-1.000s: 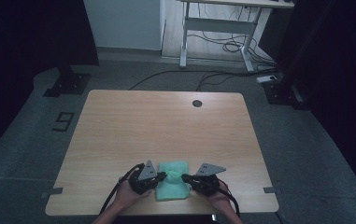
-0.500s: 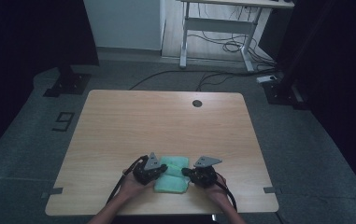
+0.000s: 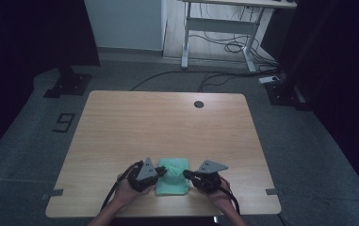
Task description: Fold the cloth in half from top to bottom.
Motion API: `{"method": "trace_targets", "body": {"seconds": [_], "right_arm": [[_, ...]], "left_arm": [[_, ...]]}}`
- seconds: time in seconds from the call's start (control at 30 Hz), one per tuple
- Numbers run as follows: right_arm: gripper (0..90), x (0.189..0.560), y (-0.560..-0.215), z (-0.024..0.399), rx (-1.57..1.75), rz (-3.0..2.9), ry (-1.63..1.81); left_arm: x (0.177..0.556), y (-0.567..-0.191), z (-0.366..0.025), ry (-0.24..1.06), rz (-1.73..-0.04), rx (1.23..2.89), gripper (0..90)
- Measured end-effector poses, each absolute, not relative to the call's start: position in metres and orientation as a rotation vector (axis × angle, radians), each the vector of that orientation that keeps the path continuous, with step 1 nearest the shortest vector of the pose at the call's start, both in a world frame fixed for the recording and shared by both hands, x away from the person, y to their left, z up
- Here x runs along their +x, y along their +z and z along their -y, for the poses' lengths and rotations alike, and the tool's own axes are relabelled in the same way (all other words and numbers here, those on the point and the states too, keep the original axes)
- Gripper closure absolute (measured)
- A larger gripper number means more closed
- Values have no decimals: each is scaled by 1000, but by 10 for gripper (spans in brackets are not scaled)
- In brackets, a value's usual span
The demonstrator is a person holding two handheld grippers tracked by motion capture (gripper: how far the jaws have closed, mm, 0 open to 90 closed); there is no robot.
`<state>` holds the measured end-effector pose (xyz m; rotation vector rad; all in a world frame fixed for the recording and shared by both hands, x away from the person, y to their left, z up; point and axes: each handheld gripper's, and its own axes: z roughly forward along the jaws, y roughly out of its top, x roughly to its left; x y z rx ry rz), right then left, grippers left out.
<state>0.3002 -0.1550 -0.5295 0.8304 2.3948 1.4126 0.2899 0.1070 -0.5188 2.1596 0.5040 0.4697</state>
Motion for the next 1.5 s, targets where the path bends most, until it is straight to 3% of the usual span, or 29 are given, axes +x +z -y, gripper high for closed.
{"method": "trace_targets", "body": {"seconds": [0.27, 0.57, 0.73, 0.83, 0.93, 1.2, 1.5], "right_arm": [[839, 282, -542, 158, 782, -2477, 1408], [571, 284, -532, 163, 835, -2417, 1520], [592, 304, -526, 157, 928, -2387, 1495], [603, 308, -532, 146, 927, -2434, 1430], [599, 299, -536, 137, 849, -2483, 1384], [574, 285, -544, 130, 781, -2525, 1325], [551, 280, -549, 127, 766, -2533, 1280]], "left_arm": [[276, -536, -110, 434, -477, 2187, 804], [275, -533, -118, 343, -521, 2150, 787], [272, -534, -121, 314, -516, 2139, 758], [271, -531, -127, 302, -527, 2102, 634], [274, -523, -134, 296, -556, 2038, 585], [303, -517, -124, 291, -619, 2035, 606], [326, -530, -99, 296, -632, 2171, 664]]}}
